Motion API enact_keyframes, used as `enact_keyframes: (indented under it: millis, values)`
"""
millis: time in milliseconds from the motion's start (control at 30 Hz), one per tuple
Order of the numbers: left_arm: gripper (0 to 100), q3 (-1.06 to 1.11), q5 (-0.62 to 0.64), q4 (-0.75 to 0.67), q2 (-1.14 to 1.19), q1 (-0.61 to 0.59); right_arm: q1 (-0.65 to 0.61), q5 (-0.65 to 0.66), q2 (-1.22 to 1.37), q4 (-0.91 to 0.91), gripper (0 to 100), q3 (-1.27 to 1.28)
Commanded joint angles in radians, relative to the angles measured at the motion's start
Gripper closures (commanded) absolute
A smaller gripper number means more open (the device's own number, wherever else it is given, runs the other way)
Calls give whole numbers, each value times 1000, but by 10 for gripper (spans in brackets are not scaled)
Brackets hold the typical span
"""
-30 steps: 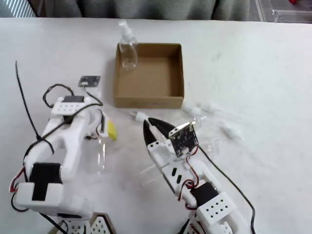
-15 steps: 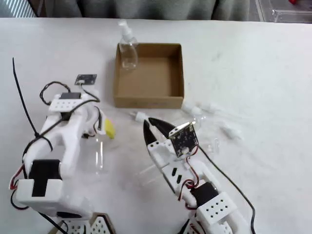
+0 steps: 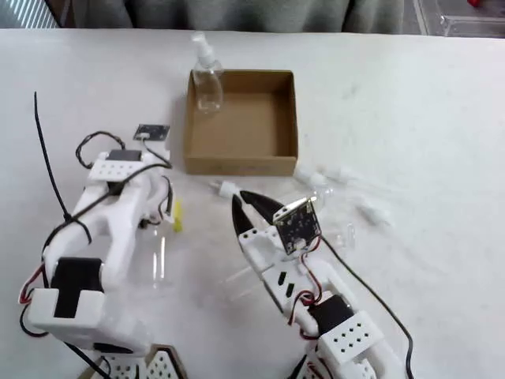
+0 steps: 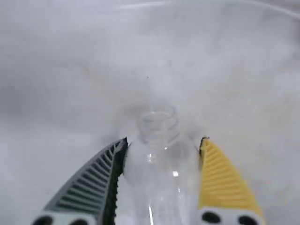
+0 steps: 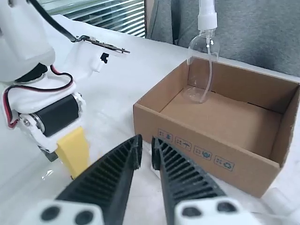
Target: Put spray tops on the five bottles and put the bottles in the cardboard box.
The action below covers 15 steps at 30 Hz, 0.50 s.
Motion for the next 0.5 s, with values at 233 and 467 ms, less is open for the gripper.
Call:
enact_keyframes:
  millis: [233, 467]
  values:
    - [918, -52, 110, 15, -119, -188, 10, 2, -2, 229, 971, -114]
    - [917, -78, 178, 21, -127, -251, 19, -5, 36, 294, 972, -178]
